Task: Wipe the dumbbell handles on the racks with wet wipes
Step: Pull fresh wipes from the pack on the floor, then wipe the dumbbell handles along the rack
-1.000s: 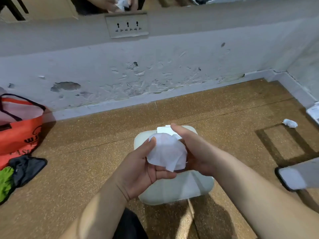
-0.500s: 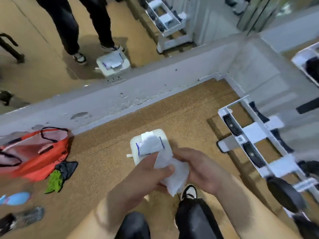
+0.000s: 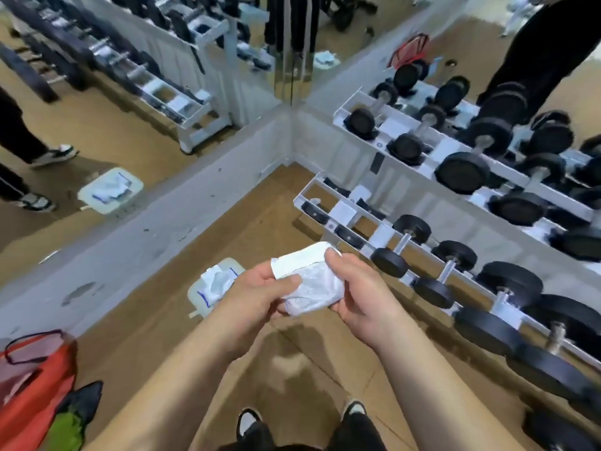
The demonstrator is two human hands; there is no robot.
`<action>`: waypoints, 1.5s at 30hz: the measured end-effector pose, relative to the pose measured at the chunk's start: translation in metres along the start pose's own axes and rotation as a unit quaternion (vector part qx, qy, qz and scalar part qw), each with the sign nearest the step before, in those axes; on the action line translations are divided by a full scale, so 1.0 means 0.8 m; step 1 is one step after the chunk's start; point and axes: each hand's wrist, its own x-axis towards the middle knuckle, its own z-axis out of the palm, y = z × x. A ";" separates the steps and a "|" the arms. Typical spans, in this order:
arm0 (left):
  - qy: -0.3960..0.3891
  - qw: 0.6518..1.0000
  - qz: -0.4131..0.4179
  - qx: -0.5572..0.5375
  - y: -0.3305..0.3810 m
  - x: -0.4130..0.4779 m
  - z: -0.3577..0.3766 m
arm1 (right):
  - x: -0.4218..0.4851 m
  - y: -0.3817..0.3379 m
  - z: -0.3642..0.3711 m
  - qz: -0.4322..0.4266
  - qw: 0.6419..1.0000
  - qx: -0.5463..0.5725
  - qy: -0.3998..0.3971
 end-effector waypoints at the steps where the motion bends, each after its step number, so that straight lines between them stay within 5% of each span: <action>1: 0.000 1.000 0.006 -0.006 -0.001 -0.005 0.027 | -0.021 -0.005 -0.021 -0.017 1.000 0.009 0.003; 7: -0.094 0.994 0.015 0.056 -0.043 -0.019 0.218 | -0.146 -0.020 -0.189 -0.072 0.993 0.009 0.091; 14: -0.266 0.961 -0.044 0.059 -0.200 -0.048 0.530 | -0.351 -0.011 -0.469 -0.122 0.971 0.065 0.197; 22: -0.333 0.915 -0.118 0.197 -0.326 -0.099 0.790 | -0.511 0.004 -0.699 -0.169 0.885 0.284 0.327; 28: -0.377 0.881 -0.236 0.161 -0.378 -0.080 0.937 | -0.553 -0.031 -0.826 -0.196 0.846 0.233 0.438; 33: -0.391 0.867 -0.233 0.202 -0.418 -0.040 1.068 | -0.568 -0.059 -0.939 -0.177 0.806 0.234 0.515; 39: -0.432 0.819 -0.201 0.320 -0.462 0.010 1.254 | -0.582 -0.106 -1.088 -0.141 0.780 0.251 0.556; 45: -0.456 0.751 -0.429 0.211 -0.491 0.043 1.372 | -0.615 -0.167 -1.210 -0.192 0.778 0.351 0.485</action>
